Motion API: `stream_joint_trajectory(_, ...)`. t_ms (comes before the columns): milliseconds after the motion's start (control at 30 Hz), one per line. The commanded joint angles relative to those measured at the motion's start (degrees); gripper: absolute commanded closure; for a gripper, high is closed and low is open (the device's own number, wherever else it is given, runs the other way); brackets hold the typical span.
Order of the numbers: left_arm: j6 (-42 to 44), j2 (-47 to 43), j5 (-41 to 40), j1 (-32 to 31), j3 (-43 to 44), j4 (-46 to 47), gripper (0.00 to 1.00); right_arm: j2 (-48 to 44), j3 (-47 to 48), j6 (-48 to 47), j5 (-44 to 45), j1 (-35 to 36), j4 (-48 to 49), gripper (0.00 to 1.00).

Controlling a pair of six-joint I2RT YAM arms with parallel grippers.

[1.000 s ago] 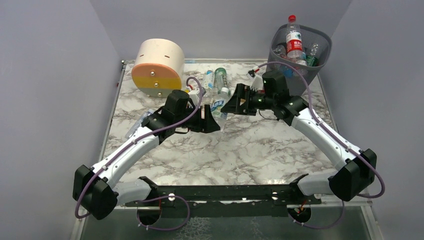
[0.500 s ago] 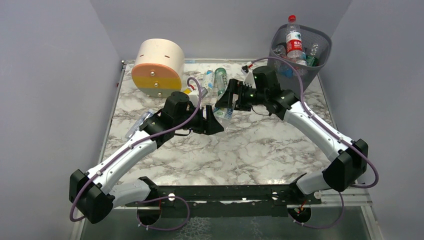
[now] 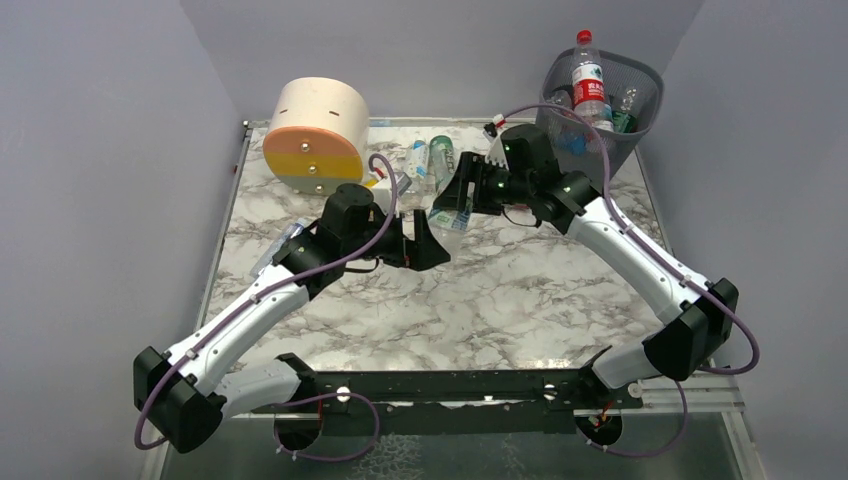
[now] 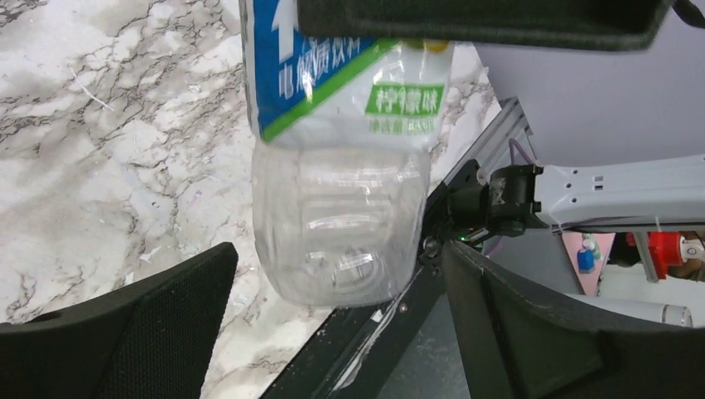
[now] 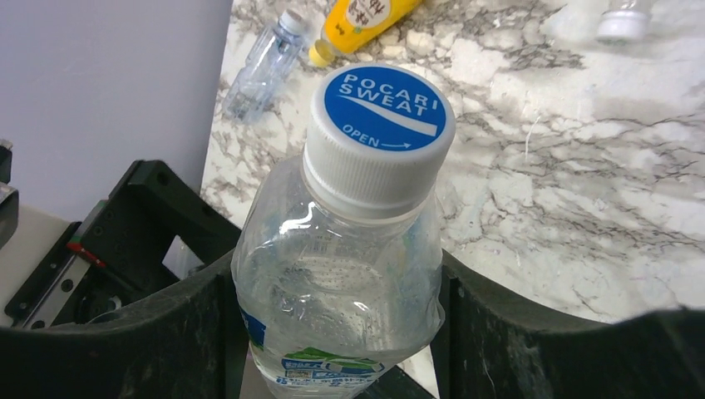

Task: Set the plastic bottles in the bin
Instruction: Place the plastic bottle in the trash bin.

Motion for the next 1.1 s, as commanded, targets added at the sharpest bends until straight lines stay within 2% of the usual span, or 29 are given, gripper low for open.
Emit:
stream_joint_trajectory(0,-0.37,-5.58,-1.79,-0.15,4.82,-2.48,0.01,-2.4,5.2,-2.23,6.7,0.37,-4.7,0.36)
stream_joint_trajectory(167,-3.19,-12.0,0.18,-0.15,5.23,-5.88,0.01,-2.66,9.27,-3.6,9.66,0.37,-8.2,0.36)
stream_joint_trajectory(400,-7.53,-23.05,2.17,-0.18,-3.33,-7.87,0.01,-1.57,14.94,-4.42,13.07,0.28,-11.27,0.35)
stream_joint_trajectory(633,-6.85,-24.5,5.17,-0.1,-4.22,-9.95,0.01,1.95,23.12,-5.57,16.49,-2.07,-13.36,0.35)
stream_joint_trajectory(733,-5.75,-23.61,6.4,-0.15,-3.88,-10.54,0.01,4.08,28.04,-6.24,15.36,-6.76,-14.07,0.35)
stream_joint_trajectory(933,-3.47,-22.23,7.2,-0.15,-4.26,-10.79,0.01,9.06,40.54,-6.44,10.01,-20.79,-14.73,0.34)
stream_joint_trajectory(1067,-2.44,-21.02,6.05,-0.15,-5.67,-9.74,0.01,12.02,45.07,-3.89,6.51,-29.67,-10.8,0.34)
